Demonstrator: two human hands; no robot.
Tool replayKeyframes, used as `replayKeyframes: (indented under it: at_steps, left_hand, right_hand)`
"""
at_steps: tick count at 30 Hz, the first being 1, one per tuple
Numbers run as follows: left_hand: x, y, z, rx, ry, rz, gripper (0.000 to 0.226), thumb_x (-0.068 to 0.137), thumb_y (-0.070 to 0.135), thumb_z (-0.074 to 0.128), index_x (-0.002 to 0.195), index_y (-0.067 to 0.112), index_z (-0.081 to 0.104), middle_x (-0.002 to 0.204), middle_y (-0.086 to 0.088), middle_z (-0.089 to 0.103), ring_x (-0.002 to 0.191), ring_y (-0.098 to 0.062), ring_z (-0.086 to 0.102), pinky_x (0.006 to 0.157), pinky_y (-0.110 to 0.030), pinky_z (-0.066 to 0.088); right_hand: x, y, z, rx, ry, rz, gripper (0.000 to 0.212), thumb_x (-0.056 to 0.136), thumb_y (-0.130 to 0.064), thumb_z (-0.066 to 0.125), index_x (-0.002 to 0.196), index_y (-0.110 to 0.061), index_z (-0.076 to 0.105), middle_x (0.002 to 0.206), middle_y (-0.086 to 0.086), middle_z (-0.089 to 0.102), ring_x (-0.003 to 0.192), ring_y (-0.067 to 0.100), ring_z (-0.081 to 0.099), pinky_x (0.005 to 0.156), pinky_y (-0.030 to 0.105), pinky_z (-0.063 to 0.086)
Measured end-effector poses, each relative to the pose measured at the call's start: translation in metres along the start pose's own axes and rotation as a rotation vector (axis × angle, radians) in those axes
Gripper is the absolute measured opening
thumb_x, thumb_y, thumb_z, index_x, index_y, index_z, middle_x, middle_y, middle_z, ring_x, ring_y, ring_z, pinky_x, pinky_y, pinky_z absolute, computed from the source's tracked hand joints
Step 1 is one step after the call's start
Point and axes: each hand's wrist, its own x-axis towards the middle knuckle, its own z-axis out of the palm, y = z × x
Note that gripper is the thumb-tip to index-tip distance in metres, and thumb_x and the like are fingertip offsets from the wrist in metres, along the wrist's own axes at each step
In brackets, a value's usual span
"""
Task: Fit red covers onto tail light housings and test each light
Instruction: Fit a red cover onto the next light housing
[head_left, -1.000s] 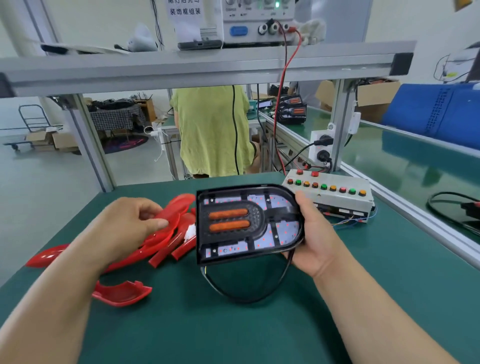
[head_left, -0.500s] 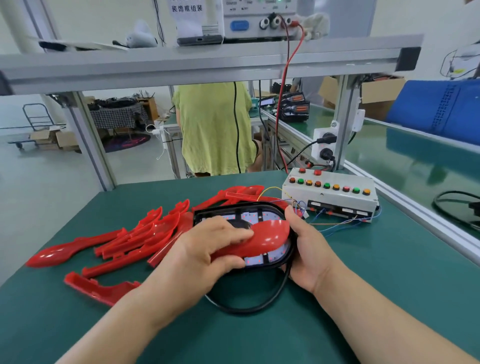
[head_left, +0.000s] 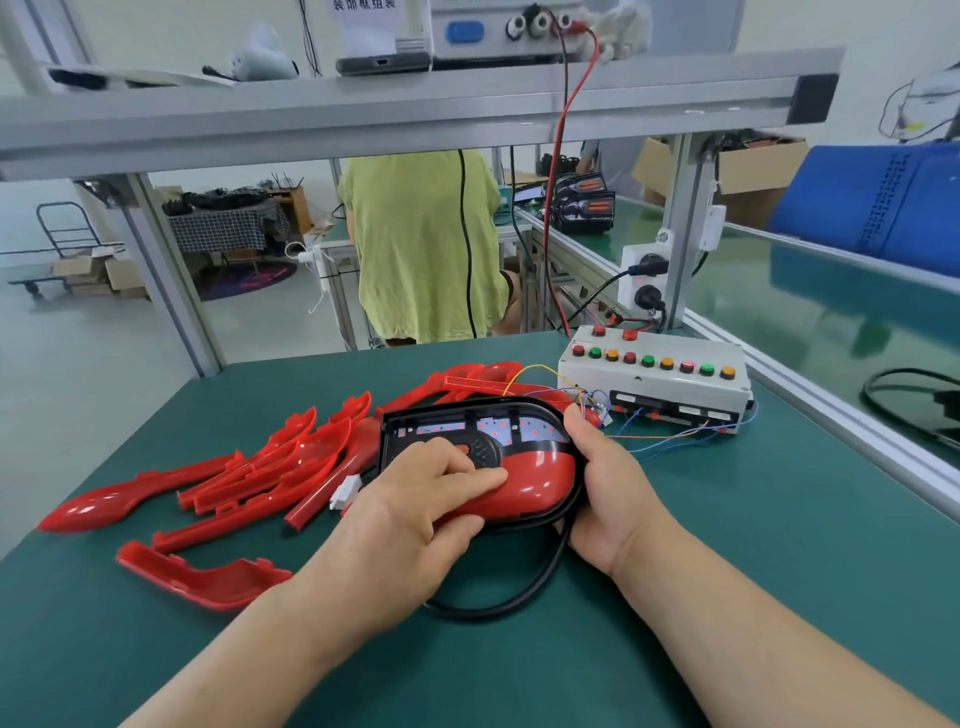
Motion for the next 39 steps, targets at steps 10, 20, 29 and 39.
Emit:
replayKeyframes:
  at_steps: [10, 20, 29, 39]
  left_hand:
    - [0.000, -0.002, -0.006, 0.097, -0.084, 0.046, 0.044, 0.081, -0.002, 0.075, 0.122, 0.013, 0.070, 0.101, 0.000, 0.060, 0.096, -0.014, 0.058, 0.089, -0.019, 0.043]
    - [-0.002, -0.002, 0.005, 0.102, -0.038, 0.055, 0.045, 0.077, -0.003, 0.078, 0.119, 0.010, 0.071, 0.098, 0.001, 0.059, 0.092, -0.011, 0.056, 0.087, -0.012, 0.042]
    - [-0.001, -0.007, 0.000, 0.088, -0.041, 0.075, 0.040, 0.080, 0.006, 0.069, 0.120, 0.011, 0.071, 0.098, 0.003, 0.058, 0.096, -0.007, 0.053, 0.089, -0.013, 0.041]
    - [-0.002, -0.006, 0.003, 0.088, -0.041, 0.074, 0.043, 0.079, -0.003, 0.075, 0.120, 0.009, 0.071, 0.098, 0.002, 0.058, 0.096, -0.008, 0.053, 0.090, -0.012, 0.041]
  right_hand:
    - [0.000, 0.004, 0.002, -0.077, -0.027, -0.041, 0.055, 0.098, -0.056, 0.044, 0.123, -0.013, 0.066, 0.112, 0.014, 0.074, 0.105, 0.031, 0.071, 0.093, 0.047, 0.056]
    - [-0.001, 0.002, -0.006, -0.049, -0.194, -0.092, 0.042, 0.072, -0.019, 0.074, 0.113, -0.012, 0.071, 0.110, 0.018, 0.073, 0.089, 0.028, 0.073, 0.075, 0.038, 0.061]
    - [-0.001, 0.002, -0.003, -0.137, -0.044, 0.022, 0.049, 0.102, -0.049, 0.042, 0.126, -0.012, 0.064, 0.118, 0.013, 0.072, 0.113, 0.032, 0.065, 0.105, 0.050, 0.046]
    - [-0.001, 0.004, 0.001, -0.183, 0.011, -0.010, 0.048, 0.102, -0.050, 0.043, 0.121, -0.013, 0.067, 0.111, 0.011, 0.074, 0.099, 0.027, 0.067, 0.101, 0.049, 0.049]
